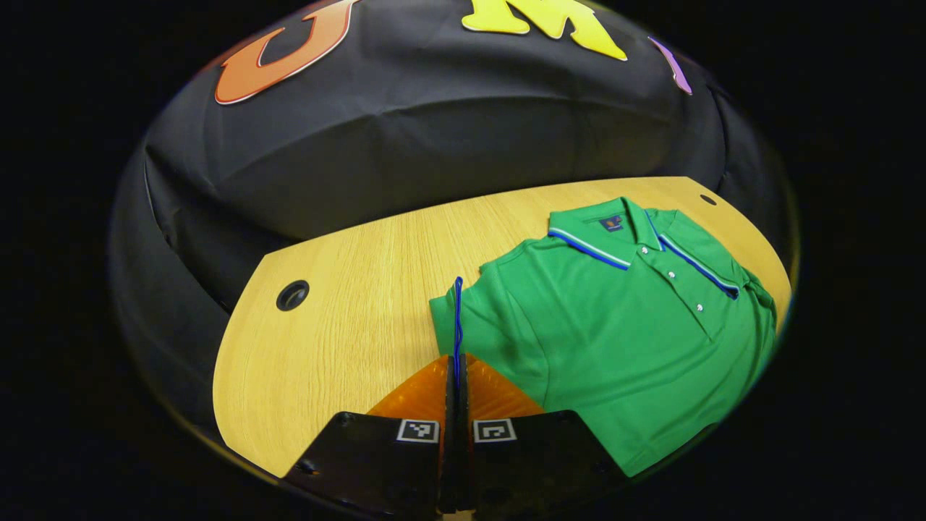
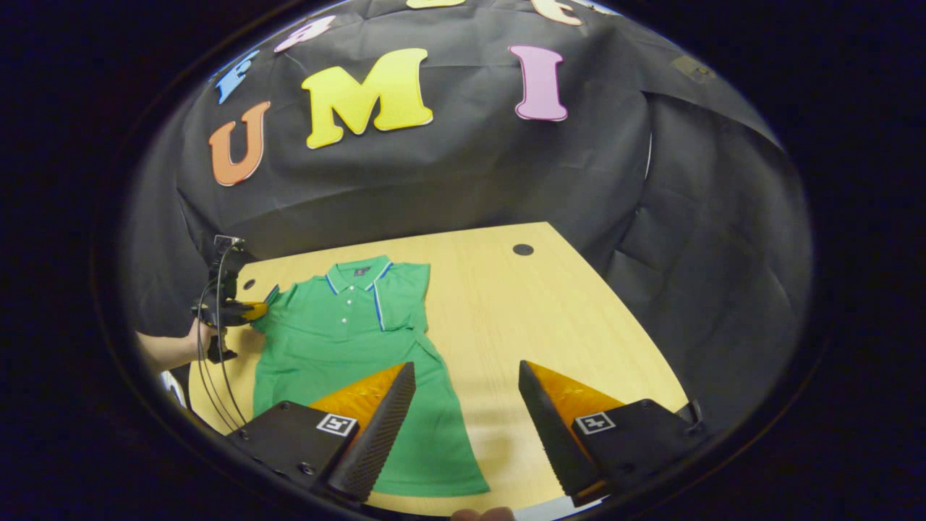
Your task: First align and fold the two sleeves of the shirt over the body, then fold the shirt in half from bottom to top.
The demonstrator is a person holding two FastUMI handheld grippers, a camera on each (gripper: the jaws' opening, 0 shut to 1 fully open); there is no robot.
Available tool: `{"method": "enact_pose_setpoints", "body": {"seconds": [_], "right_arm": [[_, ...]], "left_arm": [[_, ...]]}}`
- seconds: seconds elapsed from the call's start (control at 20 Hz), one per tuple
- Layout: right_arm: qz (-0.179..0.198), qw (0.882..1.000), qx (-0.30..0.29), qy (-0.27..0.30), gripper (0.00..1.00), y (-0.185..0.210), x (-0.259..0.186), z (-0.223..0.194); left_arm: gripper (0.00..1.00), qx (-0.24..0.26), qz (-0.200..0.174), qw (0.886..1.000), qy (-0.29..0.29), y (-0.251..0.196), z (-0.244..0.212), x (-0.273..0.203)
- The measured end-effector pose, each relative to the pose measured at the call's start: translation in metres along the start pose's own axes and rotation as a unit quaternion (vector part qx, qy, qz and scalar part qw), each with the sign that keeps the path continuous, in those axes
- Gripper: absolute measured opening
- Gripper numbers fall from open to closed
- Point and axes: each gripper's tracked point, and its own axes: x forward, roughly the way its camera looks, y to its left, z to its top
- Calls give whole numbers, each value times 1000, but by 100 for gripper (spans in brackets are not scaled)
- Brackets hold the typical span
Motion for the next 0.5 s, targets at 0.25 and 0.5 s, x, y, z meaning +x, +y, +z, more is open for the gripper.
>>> {"method": "enact_pose_setpoints", "body": {"seconds": [0.25,0.5], "right_arm": [[5,1000,24,-4,91,-8,3,2],[7,999,36,-27,94,-22,-10,12]], "left_arm": [[4,2,-2,1000,-13,-18,31,-17],[4,14,-16,999,-25,-65,65,-28]]}}
